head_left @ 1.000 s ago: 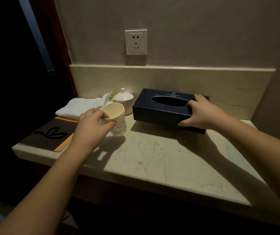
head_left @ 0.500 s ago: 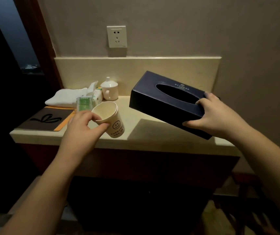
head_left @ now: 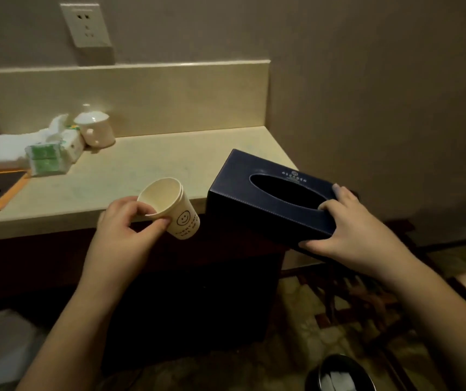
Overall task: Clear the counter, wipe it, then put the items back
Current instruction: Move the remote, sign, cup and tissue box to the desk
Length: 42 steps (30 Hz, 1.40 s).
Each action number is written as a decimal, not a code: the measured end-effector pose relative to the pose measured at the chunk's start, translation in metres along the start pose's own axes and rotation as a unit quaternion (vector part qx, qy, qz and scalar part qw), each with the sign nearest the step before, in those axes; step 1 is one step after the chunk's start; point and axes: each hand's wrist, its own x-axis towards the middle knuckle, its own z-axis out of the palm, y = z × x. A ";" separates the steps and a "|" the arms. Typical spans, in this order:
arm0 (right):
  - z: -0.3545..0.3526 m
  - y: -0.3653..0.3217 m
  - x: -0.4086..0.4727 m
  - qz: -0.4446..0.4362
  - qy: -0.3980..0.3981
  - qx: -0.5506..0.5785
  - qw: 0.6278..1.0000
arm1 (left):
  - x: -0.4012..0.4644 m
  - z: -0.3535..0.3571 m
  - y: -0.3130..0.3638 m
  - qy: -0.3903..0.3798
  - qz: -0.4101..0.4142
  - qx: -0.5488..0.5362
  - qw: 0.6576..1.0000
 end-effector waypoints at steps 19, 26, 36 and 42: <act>-0.004 0.267 -0.149 0.195 0.011 0.049 0.980 | -0.074 0.257 0.143 -0.196 0.030 0.047 0.979; -0.015 0.378 -0.219 0.285 0.025 0.073 0.955 | -0.121 0.375 0.213 -0.273 0.086 0.050 0.957; -0.022 0.509 -0.322 0.415 0.037 0.093 0.904 | -0.193 0.534 0.301 -0.383 0.170 0.045 0.907; -0.022 0.566 -0.377 0.494 0.067 0.086 0.862 | -0.224 0.606 0.348 -0.444 0.240 0.054 0.861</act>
